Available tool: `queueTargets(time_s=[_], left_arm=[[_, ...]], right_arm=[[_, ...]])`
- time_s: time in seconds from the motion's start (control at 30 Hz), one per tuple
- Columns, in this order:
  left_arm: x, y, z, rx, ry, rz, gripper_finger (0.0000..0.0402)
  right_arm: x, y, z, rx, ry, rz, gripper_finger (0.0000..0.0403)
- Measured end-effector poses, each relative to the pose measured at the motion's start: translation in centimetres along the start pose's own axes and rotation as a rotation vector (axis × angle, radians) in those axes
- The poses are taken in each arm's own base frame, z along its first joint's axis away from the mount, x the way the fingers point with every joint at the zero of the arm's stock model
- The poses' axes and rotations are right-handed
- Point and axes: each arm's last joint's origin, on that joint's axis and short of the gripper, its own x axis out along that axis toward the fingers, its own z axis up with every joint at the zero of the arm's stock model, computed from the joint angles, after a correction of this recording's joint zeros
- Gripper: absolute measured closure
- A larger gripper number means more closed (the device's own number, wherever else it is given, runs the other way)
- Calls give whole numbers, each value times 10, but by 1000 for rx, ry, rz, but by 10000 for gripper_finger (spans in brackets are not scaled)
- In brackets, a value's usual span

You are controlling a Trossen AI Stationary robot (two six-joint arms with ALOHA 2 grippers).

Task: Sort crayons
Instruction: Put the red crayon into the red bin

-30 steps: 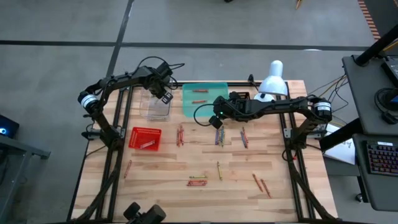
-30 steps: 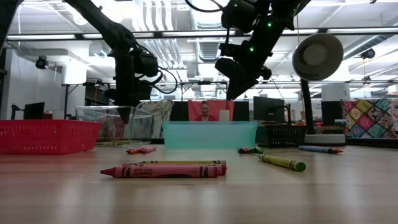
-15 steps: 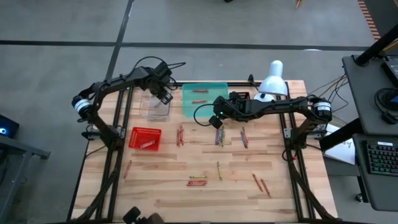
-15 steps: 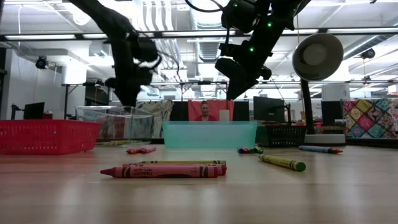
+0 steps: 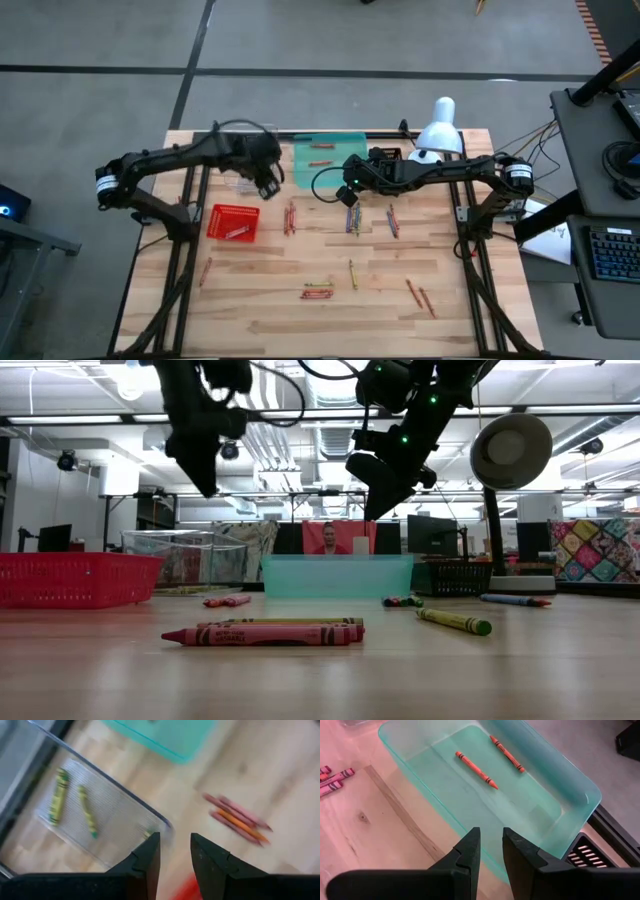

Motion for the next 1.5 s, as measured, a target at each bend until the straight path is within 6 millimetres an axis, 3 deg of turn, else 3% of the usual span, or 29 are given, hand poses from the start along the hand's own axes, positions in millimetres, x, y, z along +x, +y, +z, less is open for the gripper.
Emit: queueTargets(time_s=[0.43,0.83,1.03,1.2,1.5], left_arm=[[-33,-84,-55,87,82,-96,311],[-33,-127,-126,-73,430,-195,333],[-15,-137,-170,-178,620,-143,350],[5,-139,-197,-233,607,-86,361],[34,-122,-220,-328,585,65,363]], right_arm=[[0,0,0,0,0,2,330],[0,1,0,0,4,14,330],[0,1,0,1,7,27,330],[0,1,0,0,3,27,330],[-1,1,2,-13,-4,29,330]])
